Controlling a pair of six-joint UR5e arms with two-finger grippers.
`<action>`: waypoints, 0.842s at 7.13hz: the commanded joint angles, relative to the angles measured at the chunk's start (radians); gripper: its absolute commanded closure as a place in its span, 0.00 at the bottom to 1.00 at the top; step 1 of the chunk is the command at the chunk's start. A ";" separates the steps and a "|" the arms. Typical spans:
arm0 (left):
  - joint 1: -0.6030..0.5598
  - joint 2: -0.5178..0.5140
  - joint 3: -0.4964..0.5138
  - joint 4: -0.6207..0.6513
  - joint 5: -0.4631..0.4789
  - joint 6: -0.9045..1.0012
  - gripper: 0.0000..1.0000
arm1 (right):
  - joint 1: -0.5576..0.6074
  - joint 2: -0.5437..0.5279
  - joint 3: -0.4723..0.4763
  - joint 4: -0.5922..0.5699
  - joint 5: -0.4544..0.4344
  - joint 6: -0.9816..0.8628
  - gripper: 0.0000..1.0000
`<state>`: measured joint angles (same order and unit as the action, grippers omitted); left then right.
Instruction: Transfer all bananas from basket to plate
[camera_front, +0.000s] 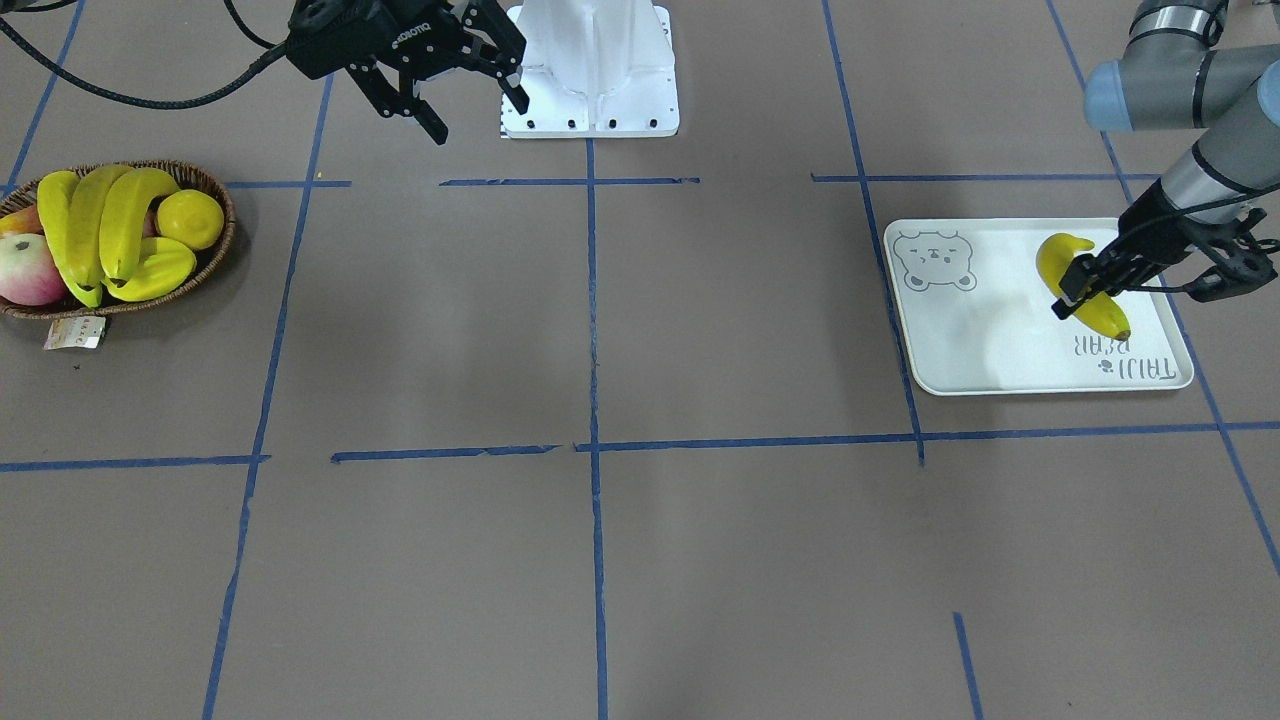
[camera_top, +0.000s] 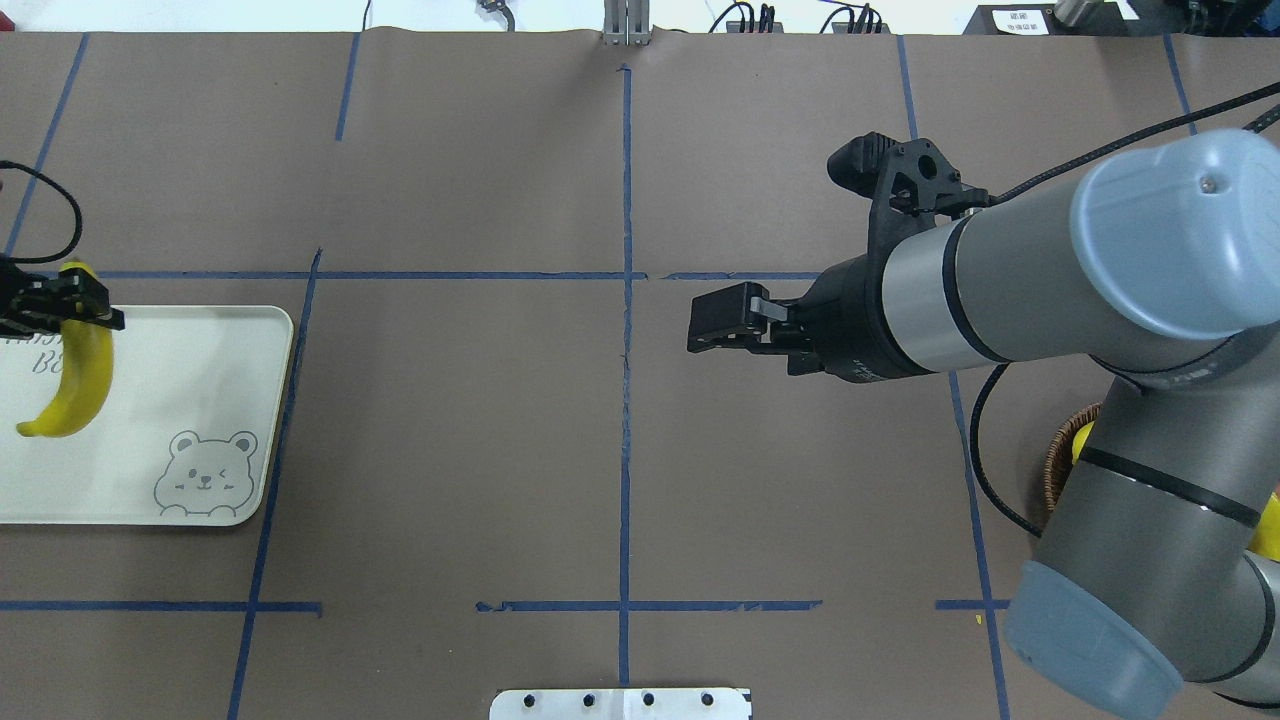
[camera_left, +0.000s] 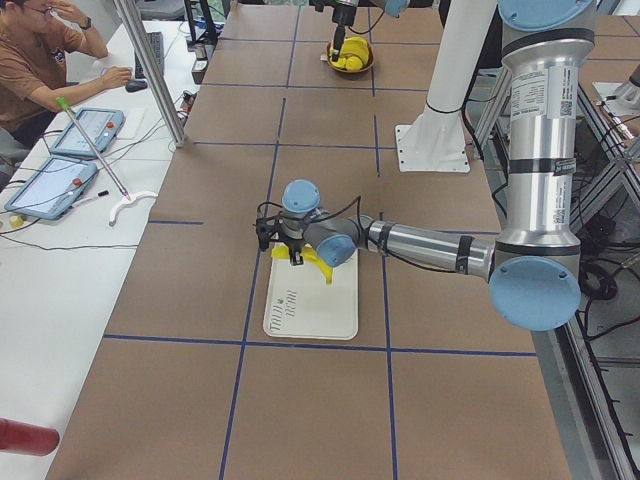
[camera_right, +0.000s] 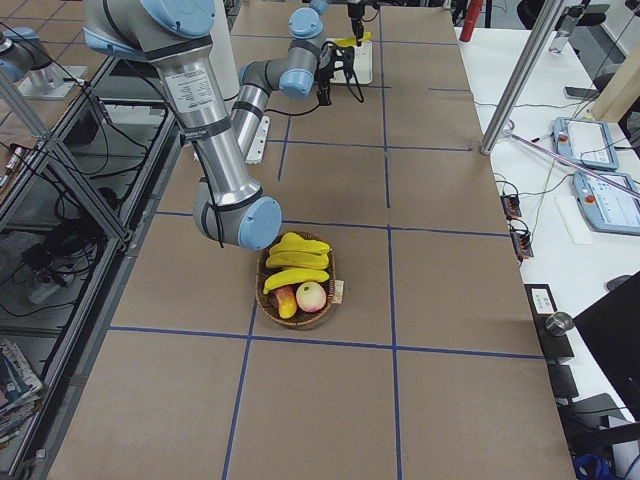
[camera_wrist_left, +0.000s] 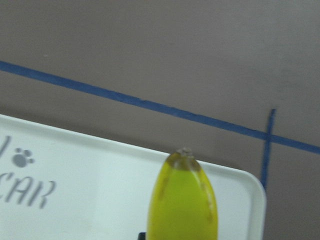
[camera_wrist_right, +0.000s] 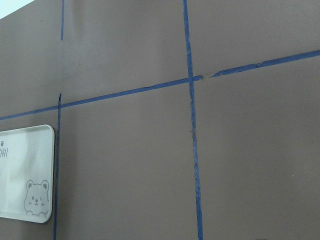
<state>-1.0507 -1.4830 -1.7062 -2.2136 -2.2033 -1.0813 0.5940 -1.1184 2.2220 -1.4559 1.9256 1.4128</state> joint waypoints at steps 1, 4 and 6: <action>0.001 0.032 0.011 0.058 0.020 0.015 1.00 | 0.000 -0.001 -0.002 0.000 -0.005 0.000 0.00; 0.006 0.015 0.086 0.060 0.022 0.021 1.00 | -0.002 -0.001 -0.004 0.000 -0.005 0.000 0.00; 0.006 0.000 0.144 0.049 0.024 0.065 1.00 | 0.000 -0.001 -0.004 0.000 -0.005 0.000 0.00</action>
<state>-1.0453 -1.4771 -1.5933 -2.1599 -2.1809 -1.0468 0.5933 -1.1198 2.2182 -1.4557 1.9205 1.4128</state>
